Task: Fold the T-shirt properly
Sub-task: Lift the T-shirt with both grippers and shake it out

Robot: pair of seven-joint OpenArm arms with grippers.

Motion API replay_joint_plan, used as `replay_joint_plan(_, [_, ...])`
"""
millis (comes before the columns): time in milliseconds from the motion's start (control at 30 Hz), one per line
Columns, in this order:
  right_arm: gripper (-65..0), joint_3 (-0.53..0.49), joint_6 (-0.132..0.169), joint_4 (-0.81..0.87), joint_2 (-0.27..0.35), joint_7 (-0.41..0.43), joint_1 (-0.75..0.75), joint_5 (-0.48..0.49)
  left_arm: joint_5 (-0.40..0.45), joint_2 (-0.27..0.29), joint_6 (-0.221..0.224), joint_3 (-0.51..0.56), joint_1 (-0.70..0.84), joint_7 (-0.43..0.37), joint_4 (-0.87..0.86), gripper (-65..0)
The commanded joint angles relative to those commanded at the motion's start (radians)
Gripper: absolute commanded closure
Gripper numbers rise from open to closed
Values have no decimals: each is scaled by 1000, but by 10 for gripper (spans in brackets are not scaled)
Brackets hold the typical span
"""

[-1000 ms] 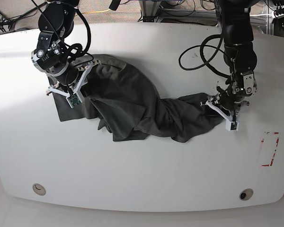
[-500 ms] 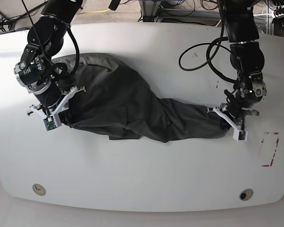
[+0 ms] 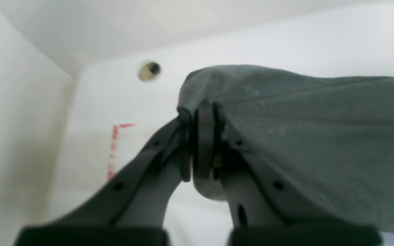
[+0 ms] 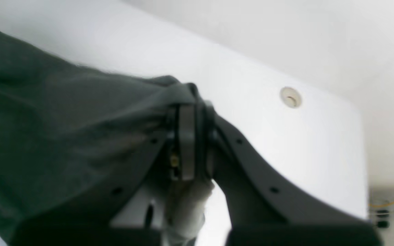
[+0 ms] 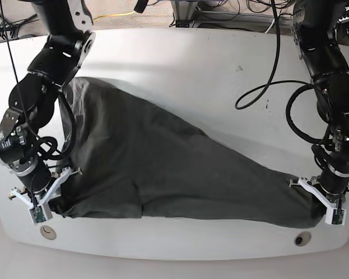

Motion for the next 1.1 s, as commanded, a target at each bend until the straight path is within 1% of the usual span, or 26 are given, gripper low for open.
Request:
replay_joint_plan(67, [0,-31,0,-14,17,0,61,-2,0,-26,-18,0,-43,0,-2,0])
replay_joint_plan(200, [0,-106,0,-52,57,0,187,-43,2,-51,-18,0,-137,0,0,0])
replay_joint_plan(400, [0,-218,0,-127,120,0,411,-52,5,-84,-18,0,-276,2,-2,0])
replay_joint_plan(500, [0,-272,0,-137,146,-2,491,-51,5,-89,-18,0,-336,21,2,0])
replay_joint_plan(567, [0,-304,0,-137,167,-3,535,-44,2,-106,-20,3,-368,40,5,0])
replay_joint_plan(600, [0,-313,0,-133,172,-5,548,-44,2,-106,-20,3,-377,46,5,0])
replay_joint_plan(700, [0,-313,0,-130,173,-34,548,-44,-2,-106,-23,6,-377,68,6,0])
replay_joint_plan(767, [0,-302,0,-130,173,-60,537,-44,-2,-103,-54,2,-370,81,17,0])
replay_joint_plan(800, [0,-282,0,-129,173,-68,506,-44,0,-101,-77,0,-351,89,26,0])
replay_joint_plan(867, [0,-230,0,-97,169,-71,442,-44,0,-98,-104,0,-308,101,46,0])
replay_joint_plan(933, [0,-196,0,-57,167,-75,376,-44,-2,-94,-109,0,-262,115,72,0])
replay_joint_plan(967, [0,-181,0,-29,166,-75,327,-44,-2,-81,-114,0,-229,120,86,0])
replay_joint_plan(1033, [0,-157,0,11,164,-75,230,-44,-2,-74,-114,-2,-166,120,106,0])
replay_joint_plan(1100, [0,-135,0,38,143,-75,161,-40,-2,-72,-114,-2,-112,120,115,0])
